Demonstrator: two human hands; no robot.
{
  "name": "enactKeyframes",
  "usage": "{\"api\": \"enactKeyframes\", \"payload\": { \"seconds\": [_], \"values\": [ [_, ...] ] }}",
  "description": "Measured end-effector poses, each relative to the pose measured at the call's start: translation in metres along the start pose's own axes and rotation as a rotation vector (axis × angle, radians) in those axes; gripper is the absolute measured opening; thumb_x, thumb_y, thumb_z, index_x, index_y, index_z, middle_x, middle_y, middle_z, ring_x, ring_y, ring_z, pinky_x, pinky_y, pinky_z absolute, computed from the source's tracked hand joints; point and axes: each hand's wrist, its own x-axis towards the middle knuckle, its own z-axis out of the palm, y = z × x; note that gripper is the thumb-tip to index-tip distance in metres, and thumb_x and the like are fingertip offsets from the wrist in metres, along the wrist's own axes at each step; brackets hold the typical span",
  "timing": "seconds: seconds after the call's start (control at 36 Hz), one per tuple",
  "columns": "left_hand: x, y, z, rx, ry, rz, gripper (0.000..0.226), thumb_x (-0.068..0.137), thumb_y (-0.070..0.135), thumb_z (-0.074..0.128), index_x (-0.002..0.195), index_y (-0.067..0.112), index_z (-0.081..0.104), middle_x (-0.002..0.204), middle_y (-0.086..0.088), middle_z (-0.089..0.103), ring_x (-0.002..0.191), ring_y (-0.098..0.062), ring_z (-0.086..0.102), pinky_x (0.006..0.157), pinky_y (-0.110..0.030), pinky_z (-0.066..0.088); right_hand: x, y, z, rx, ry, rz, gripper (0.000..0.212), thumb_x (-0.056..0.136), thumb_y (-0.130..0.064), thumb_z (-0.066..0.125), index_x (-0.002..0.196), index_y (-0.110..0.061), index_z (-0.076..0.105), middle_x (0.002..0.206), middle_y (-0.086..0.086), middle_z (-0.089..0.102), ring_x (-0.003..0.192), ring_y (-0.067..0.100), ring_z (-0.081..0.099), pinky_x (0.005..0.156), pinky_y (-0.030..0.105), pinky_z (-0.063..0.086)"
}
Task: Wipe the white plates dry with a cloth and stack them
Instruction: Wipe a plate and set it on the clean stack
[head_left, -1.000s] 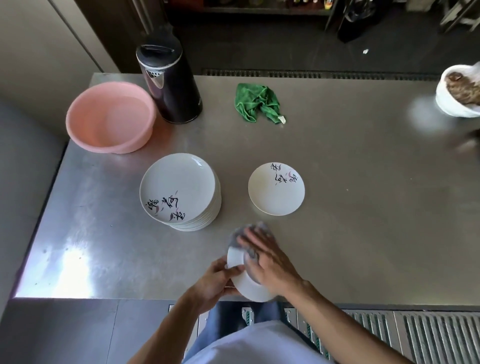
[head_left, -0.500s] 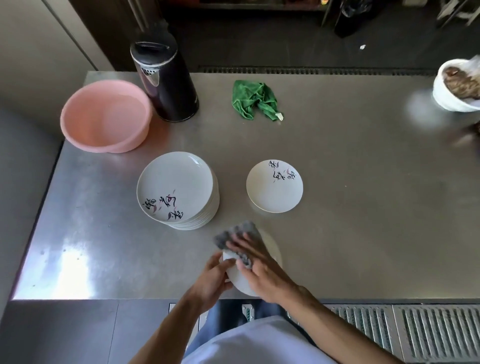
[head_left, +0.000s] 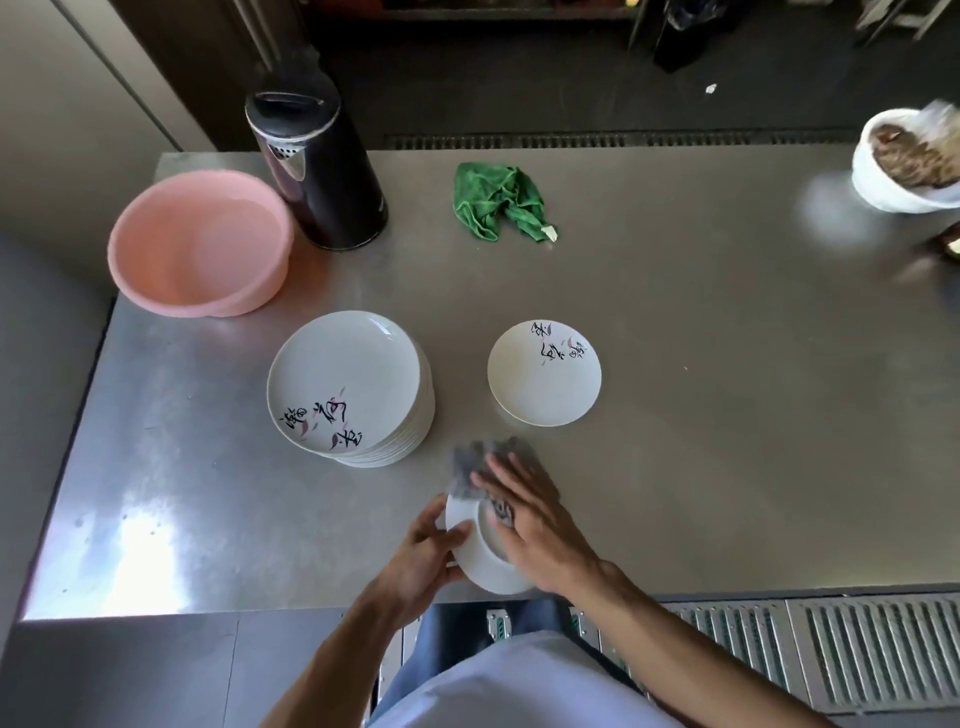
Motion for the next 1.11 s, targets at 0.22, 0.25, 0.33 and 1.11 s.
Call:
{"api": "enactKeyframes", "payload": {
  "seconds": [0.22,0.25,0.33,1.11],
  "values": [
    [0.005,-0.003,0.011,-0.118,0.075,0.04,0.056,0.068,0.007,0.064,0.124,0.011,0.058,0.113,-0.016,0.068,0.103,-0.034,0.064,0.084,-0.06,0.058,0.003,0.01,-0.004,0.282,0.145,0.458,0.048,0.107,-0.025,0.037,0.155,-0.021,0.032,0.165,-0.01,0.014,0.152,0.002,0.003,0.116,0.011,0.009],
    [0.006,0.0,0.01,-0.104,0.076,0.026,0.058,0.068,0.013,0.063,0.126,0.014,0.06,0.114,-0.017,0.068,0.102,-0.033,0.066,0.081,-0.056,0.059,0.001,0.008,-0.004,0.283,0.131,0.445,0.048,0.107,-0.026,0.036,0.155,-0.023,0.033,0.164,-0.013,0.016,0.151,0.002,0.005,0.114,0.007,0.008],
    [0.007,0.008,0.005,-0.054,0.075,0.001,0.045,0.081,0.026,0.067,0.125,0.017,0.063,0.117,-0.016,0.07,0.096,-0.027,0.071,0.074,-0.043,0.059,0.001,0.001,-0.01,0.3,0.187,0.383,0.041,0.107,-0.027,0.038,0.146,-0.039,0.043,0.152,-0.02,0.037,0.146,0.008,0.032,0.107,0.001,0.016],
    [0.01,0.034,0.023,-0.179,0.048,0.046,0.031,0.098,0.006,0.058,0.129,0.003,0.059,0.117,-0.026,0.069,0.1,-0.033,0.064,0.08,-0.041,0.057,-0.026,0.008,-0.023,-0.004,0.05,-0.026,0.054,0.104,-0.04,0.043,0.151,-0.014,0.041,0.162,0.003,0.027,0.153,0.019,0.018,0.123,0.041,0.02]
  ]
}}
